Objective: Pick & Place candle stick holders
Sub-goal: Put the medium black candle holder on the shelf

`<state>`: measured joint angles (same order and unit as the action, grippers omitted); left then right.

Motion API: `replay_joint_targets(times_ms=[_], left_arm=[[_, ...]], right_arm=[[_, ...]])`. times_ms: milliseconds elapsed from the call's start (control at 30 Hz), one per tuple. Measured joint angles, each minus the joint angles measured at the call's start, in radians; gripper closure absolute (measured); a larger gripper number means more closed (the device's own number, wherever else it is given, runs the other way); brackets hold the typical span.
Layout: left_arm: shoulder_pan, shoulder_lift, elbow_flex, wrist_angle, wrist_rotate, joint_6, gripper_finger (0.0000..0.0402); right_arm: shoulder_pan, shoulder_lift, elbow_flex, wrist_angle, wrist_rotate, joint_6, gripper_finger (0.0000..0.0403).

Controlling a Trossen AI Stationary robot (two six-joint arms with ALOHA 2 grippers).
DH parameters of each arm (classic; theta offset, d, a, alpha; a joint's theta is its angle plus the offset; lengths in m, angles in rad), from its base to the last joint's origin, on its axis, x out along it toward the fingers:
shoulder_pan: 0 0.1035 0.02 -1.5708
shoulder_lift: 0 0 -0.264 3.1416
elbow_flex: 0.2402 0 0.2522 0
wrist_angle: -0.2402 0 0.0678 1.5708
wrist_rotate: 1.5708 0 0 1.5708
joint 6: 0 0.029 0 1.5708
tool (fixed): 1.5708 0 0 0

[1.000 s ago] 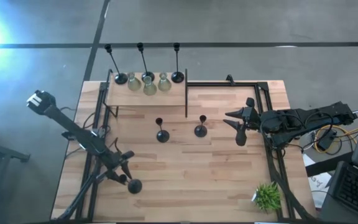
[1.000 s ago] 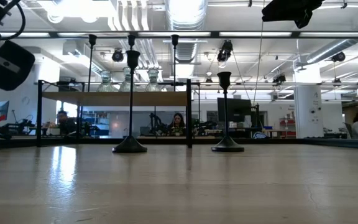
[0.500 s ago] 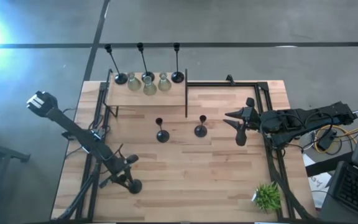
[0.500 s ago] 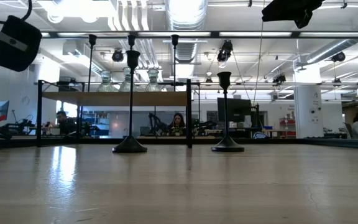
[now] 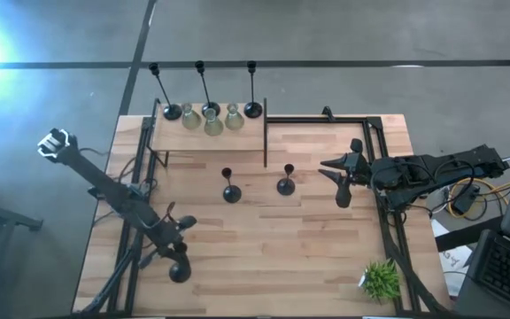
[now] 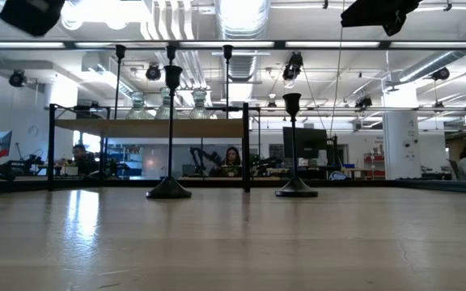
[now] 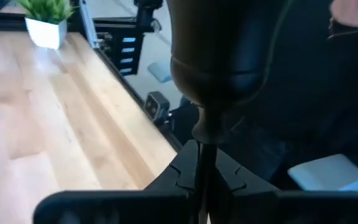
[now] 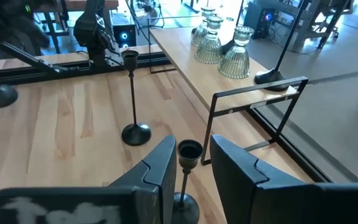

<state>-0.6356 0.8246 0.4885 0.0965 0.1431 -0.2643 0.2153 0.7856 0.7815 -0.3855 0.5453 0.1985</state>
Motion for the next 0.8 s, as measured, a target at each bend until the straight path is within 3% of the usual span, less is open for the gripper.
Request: replay_joint_targets(times_ms=[100,200,400,633,733,800], left_arm=[[-0.012,0.001,0.149,-0.208,-0.035,0.067,0.0392],[-0.026,0.001,0.288,-0.383,-0.176,0.140,0.0392],[-0.049,-0.016,0.449,-0.539,-0.675,0.214,0.0392],[-0.046,-0.041,0.451,-0.594,-1.337,0.244,0.0392],[-0.039,-0.053,0.448,-0.594,-1.512,0.236,0.0392],[-0.021,-0.068,0.447,-0.587,-1.560,0.222,0.0392]], right_arm=[[0.000,0.001,0.000,0.000,0.004,0.001,0.0314],[0.000,0.001,0.000,0.000,0.004,0.003,0.0313],[0.000,0.003,0.000,0.000,0.004,0.003,0.0304],[0.000,0.030,-0.001,0.001,0.007,0.003,0.0307],[0.000,0.050,-0.002,0.003,0.008,-0.005,0.0313],[0.000,0.062,-0.002,0.014,0.008,-0.020,0.0315]])
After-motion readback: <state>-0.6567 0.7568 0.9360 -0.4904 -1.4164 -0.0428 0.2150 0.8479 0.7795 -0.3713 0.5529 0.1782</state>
